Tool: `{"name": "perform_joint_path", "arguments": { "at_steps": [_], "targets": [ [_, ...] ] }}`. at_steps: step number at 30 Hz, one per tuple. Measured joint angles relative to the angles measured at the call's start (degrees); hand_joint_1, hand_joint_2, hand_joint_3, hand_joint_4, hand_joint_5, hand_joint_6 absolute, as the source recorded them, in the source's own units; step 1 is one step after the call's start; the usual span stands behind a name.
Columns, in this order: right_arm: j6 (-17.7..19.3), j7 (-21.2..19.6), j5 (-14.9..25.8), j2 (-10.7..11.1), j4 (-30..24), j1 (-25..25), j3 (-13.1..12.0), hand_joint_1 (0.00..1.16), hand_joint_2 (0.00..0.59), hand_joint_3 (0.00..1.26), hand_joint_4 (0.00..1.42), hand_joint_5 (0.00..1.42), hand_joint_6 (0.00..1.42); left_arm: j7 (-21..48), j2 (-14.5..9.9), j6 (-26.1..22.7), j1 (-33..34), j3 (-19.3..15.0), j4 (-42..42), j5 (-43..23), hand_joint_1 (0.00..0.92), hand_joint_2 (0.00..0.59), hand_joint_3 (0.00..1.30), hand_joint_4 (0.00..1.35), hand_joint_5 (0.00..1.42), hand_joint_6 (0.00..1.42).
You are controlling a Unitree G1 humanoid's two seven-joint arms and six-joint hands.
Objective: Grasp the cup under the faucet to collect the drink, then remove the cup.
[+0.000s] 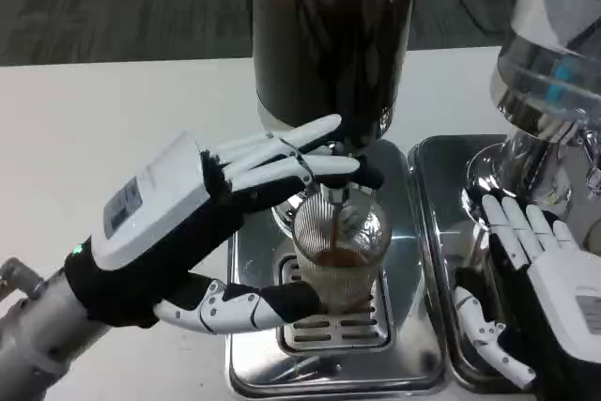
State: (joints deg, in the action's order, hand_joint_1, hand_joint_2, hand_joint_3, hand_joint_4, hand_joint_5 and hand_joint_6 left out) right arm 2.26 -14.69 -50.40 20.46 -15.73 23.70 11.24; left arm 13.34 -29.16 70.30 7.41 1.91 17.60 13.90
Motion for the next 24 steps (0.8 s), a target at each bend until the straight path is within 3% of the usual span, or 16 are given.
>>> {"name": "perform_joint_path", "arguments": {
  "at_steps": [4,9,11,15,20,24],
  "targets": [
    [1.5,1.9,4.3,0.3,-1.3,0.8,-1.0,0.26,0.393,0.00,0.00,0.00,0.08,-0.3,-0.2,-0.2,-0.7,-0.2,-0.7,0.1,0.000,0.226,0.32,0.10,0.39,0.32],
    [1.7,10.6,18.7,-0.8,-2.3,0.0,-2.9,0.31,0.325,0.00,0.00,0.00,0.12,-0.8,-0.2,-0.6,-1.4,-0.3,-1.3,0.2,0.000,0.228,0.32,0.11,0.39,0.32],
    [1.2,13.7,22.4,-1.3,-2.4,-0.9,-3.4,0.32,0.307,0.00,0.00,0.00,0.11,-0.8,-0.2,-0.7,-1.5,-0.3,-1.5,0.2,0.000,0.228,0.32,0.11,0.39,0.32],
    [0.3,15.6,23.1,-1.7,-3.1,-2.0,-3.8,0.34,0.297,0.00,0.00,0.00,0.10,-0.8,-0.2,-0.9,-1.9,-0.3,-2.0,0.2,0.000,0.229,0.33,0.11,0.39,0.32],
    [-2.3,18.8,23.0,-1.8,-3.4,-4.2,-3.6,0.38,0.231,0.00,0.00,0.00,0.02,-1.1,-0.2,-1.5,-2.3,-0.4,-2.7,0.2,0.000,0.230,0.33,0.12,0.39,0.33],
    [-3.7,20.8,22.6,-1.9,-3.5,-5.4,-2.2,0.40,0.221,0.00,0.00,0.00,0.00,-1.2,-0.2,-1.9,-2.4,-0.4,-3.1,0.3,0.000,0.230,0.34,0.12,0.39,0.33]
  ]
}}
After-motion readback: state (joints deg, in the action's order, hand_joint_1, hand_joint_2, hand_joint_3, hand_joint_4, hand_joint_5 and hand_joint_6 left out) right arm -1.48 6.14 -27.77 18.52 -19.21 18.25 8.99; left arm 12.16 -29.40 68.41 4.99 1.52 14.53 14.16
